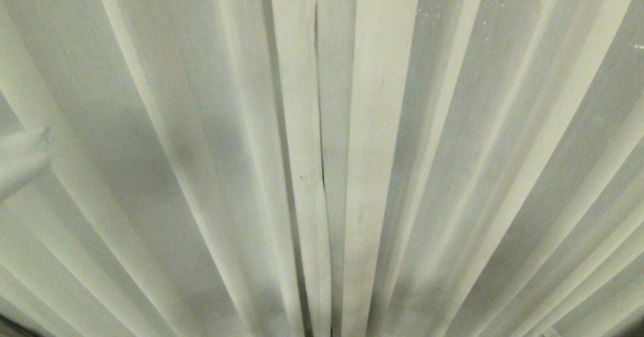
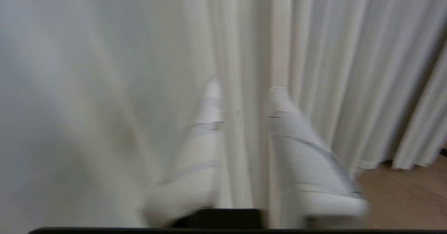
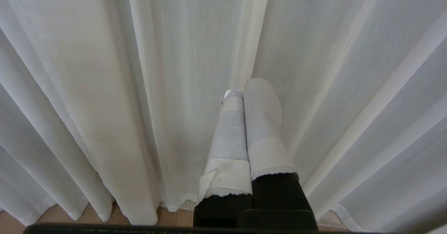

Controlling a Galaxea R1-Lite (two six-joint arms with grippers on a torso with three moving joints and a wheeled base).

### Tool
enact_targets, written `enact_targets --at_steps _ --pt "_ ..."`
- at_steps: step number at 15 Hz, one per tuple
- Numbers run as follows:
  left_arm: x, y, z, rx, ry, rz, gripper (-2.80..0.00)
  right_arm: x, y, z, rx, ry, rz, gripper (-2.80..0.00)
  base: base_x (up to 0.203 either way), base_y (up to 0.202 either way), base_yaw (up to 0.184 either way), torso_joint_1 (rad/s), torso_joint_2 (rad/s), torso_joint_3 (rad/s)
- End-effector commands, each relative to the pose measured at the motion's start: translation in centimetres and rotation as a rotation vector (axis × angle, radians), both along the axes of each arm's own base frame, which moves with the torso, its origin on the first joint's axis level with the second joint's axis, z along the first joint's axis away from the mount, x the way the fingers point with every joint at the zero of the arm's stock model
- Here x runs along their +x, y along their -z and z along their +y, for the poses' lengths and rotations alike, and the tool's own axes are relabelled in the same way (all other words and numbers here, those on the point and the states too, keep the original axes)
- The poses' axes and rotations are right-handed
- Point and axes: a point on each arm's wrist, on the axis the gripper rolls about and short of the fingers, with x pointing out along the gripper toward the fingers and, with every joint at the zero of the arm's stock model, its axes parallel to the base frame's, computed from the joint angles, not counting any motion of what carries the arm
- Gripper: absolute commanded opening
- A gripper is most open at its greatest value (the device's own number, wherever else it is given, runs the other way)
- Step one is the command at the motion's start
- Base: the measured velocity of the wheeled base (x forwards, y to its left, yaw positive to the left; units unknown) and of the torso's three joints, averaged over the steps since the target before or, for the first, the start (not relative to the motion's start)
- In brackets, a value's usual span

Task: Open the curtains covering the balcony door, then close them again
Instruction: Pull the inner curtains open on both sides

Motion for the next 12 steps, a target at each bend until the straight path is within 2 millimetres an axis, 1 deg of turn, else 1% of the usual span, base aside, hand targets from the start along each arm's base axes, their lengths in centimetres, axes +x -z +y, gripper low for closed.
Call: enact_targets --at_steps 1,4,7,9,12 --pt "3.7 -1.0 -1.4 0.012 0.072 0.057 0.0 0.0 0.0 0.0 -0.001 0.0 0.001 -2.8 0.0 0.0 0.0 0.0 0.0 0.0" --pt "5.8 -2.6 -2.4 0.011 0.115 0.053 0.0 0.0 0.0 0.0 -0.001 0.0 0.001 -2.8 0.0 0.0 0.0 0.0 0.0 0.0" --pt "7.3 -3.0 -3.9 0.021 0.178 0.078 0.0 0.0 0.0 0.0 -0.001 0.0 0.003 -2.8 0.0 0.0 0.0 0.0 0.0 0.0" --pt "8.5 -3.3 -5.7 0.028 0.173 0.091 0.0 0.0 0.0 0.0 -0.001 0.0 0.002 -2.8 0.0 0.0 0.0 0.0 0.0 0.0" --pt "10.9 -3.2 -9.1 0.072 0.036 0.104 0.0 0.0 0.0 0.0 -0.001 0.0 0.001 -2.8 0.0 0.0 0.0 0.0 0.0 0.0"
